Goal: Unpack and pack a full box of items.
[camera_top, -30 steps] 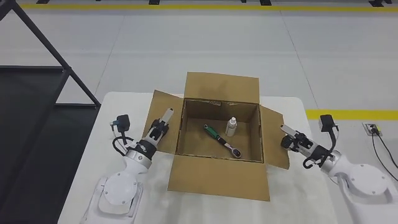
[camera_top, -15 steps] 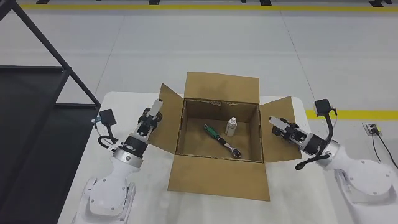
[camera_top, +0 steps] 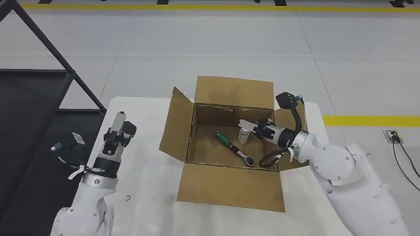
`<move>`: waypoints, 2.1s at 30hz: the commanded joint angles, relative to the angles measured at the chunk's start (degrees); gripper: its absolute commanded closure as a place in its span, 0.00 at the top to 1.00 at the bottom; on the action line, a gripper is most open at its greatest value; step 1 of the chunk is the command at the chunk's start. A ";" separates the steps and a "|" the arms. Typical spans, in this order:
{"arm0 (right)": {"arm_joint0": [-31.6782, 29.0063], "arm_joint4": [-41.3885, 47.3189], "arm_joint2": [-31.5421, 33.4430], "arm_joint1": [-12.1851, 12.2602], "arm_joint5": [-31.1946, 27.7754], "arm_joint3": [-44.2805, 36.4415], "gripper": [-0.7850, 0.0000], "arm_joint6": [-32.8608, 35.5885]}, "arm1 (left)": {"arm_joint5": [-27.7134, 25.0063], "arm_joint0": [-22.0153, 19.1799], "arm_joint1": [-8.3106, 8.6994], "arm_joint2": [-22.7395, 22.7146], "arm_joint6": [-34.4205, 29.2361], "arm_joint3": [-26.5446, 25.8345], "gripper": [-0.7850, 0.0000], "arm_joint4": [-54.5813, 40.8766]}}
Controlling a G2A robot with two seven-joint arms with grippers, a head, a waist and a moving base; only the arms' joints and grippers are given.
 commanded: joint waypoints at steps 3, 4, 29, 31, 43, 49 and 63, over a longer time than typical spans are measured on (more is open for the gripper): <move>-0.09 -0.11 0.07 0.02 -0.11 -0.09 1.00 0.03 | 0.03 -0.05 -0.01 0.07 0.03 -0.02 1.00 0.08; -0.09 -0.11 0.07 0.02 -0.11 -0.09 1.00 0.03 | 0.03 -0.05 -0.01 0.07 0.03 -0.02 1.00 0.08; 14.67 -32.54 -19.66 -3.91 6.74 9.95 1.00 11.06 | 0.03 -0.05 -0.01 0.07 0.03 -0.02 1.00 0.08; 16.54 -31.87 -20.65 -4.74 7.17 13.02 1.00 11.20 | 0.03 -0.05 -0.01 0.07 0.03 -0.02 1.00 0.08; 21.77 -28.94 -23.86 -8.26 5.80 25.06 0.26 9.66 | 0.03 -0.05 -0.01 0.07 0.03 -0.02 1.00 0.08; 22.03 -29.34 -24.09 -9.04 5.62 25.91 0.00 9.62 | 0.03 -0.05 -0.01 0.07 0.03 -0.02 1.00 0.08; 13.78 -35.16 -15.50 -6.38 6.67 7.42 0.00 9.68 | 0.03 -0.05 -0.01 0.07 0.03 -0.02 1.00 0.08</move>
